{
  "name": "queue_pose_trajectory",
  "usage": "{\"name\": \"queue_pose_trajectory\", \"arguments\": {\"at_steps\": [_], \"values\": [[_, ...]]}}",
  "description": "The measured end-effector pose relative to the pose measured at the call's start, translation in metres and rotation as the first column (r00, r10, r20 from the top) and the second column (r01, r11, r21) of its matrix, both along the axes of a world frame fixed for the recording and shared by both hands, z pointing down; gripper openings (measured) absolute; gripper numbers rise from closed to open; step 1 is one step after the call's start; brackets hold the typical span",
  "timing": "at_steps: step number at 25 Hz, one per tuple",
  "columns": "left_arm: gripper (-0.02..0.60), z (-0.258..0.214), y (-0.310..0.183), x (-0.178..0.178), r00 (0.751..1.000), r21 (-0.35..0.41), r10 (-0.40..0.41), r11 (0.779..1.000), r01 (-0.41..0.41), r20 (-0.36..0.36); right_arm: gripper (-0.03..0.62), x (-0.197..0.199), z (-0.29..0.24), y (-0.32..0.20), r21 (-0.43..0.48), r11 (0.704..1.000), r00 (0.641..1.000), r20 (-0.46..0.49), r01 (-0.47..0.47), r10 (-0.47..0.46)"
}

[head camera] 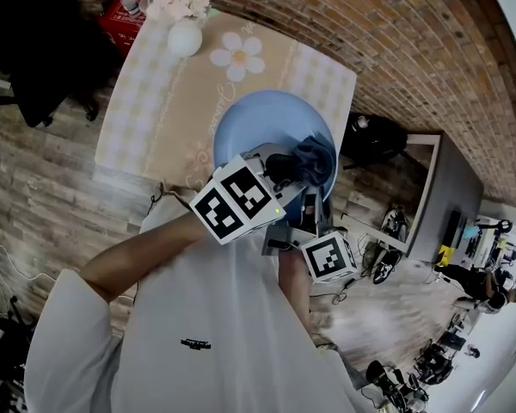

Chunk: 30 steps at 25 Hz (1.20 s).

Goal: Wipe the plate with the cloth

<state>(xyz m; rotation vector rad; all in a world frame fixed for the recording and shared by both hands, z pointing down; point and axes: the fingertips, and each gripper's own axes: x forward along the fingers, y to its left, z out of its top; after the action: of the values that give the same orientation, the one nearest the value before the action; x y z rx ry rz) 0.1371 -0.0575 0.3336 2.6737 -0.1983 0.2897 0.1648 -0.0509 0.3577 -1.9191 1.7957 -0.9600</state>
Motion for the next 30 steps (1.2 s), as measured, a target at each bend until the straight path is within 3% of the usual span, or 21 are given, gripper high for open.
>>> {"name": "queue_pose_trajectory", "arguments": {"at_steps": [9,15,23,30], "values": [[0.061,0.026,0.022,-0.015,0.997,-0.079,0.063,0.995,-0.06,0.035,0.058,0.007,-0.001,0.003,-0.004,1.0,0.999,-0.045,-0.015,0.015],[0.061,0.039,0.046,-0.016,0.989,-0.158,0.14,0.979,-0.132,0.04,0.058,0.015,-0.004,0.006,-0.008,0.999,0.997,-0.074,-0.031,0.031],[0.061,0.051,0.031,-0.029,0.992,-0.103,0.048,0.994,-0.036,0.116,0.058,0.005,-0.003,0.009,0.001,1.0,0.999,-0.041,-0.003,0.003],[0.061,0.059,0.014,-0.04,0.988,-0.076,-0.024,0.996,0.036,0.15,0.058,0.009,-0.008,0.015,0.005,1.0,0.998,-0.07,0.001,-0.001]]}}
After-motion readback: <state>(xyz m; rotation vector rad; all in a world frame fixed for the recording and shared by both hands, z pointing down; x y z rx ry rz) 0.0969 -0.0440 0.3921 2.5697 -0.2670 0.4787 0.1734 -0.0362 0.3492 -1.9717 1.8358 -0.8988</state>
